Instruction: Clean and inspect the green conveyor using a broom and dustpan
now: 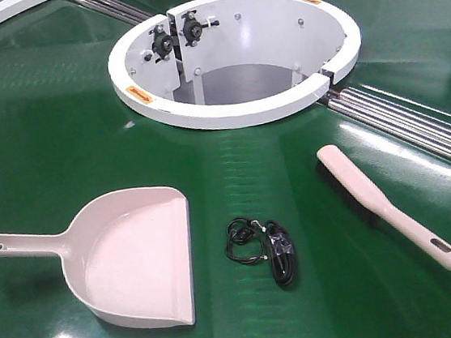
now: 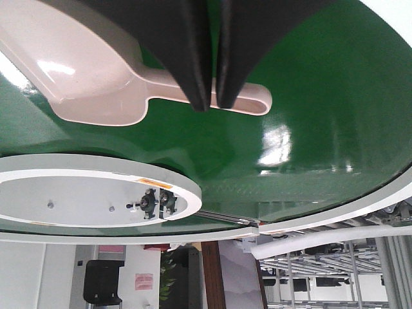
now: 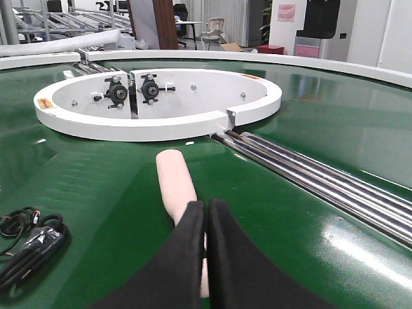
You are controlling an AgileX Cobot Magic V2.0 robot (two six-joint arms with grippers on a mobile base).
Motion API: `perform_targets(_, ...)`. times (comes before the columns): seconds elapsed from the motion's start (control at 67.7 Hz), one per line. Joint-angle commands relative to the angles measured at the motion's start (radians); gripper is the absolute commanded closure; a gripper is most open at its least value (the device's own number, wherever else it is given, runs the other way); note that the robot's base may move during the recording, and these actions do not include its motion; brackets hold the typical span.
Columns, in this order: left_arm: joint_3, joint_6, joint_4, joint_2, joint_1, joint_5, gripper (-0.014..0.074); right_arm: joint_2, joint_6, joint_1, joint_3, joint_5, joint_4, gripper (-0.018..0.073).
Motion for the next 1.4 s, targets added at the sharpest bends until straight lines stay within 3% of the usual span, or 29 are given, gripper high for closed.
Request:
perform_targets(0.0, 0.031, -0.009, -0.002, -0.014, -0.001, -0.070, 0.0604, -0.018, -0.004, -0.001, 0.022, -0.074, -0.003, 0.0568)
perform_targets(0.827, 0.031, -0.009, -0.002, -0.014, -0.001, -0.075, 0.0604, -0.018, -0.004, -0.001, 0.021, -0.072, -0.003, 0.0568)
perform_targets(0.975, 0.021, -0.016, -0.003, -0.014, -0.001, -0.279, 0.0604, -0.018, -0.004, -0.001, 0.021, -0.069, -0.003, 0.0568)
perform_targets(1.034, -0.002, -0.054, -0.006, -0.014, -0.001, -0.398, 0.0604, -0.018, -0.004, -0.001, 0.021, -0.069, -0.003, 0.0568)
perform_targets(1.093, -0.046, -0.082, -0.004, -0.013, -0.001, -0.432, 0.0604, -0.018, -0.004, -0.001, 0.021, -0.069, -0.003, 0.0568)
perform_targets(1.211, -0.194, -0.087, 0.001, 0.035, -0.001, -0.308, 0.0604, -0.018, -0.004, -0.001, 0.021, -0.069, -0.003, 0.0568)
perform_targets(1.388, -0.479, -0.087, -0.001, 0.227, -0.001, 0.061, 0.0604, -0.018, -0.004, -0.001, 0.021, -0.069, -0.003, 0.0568)
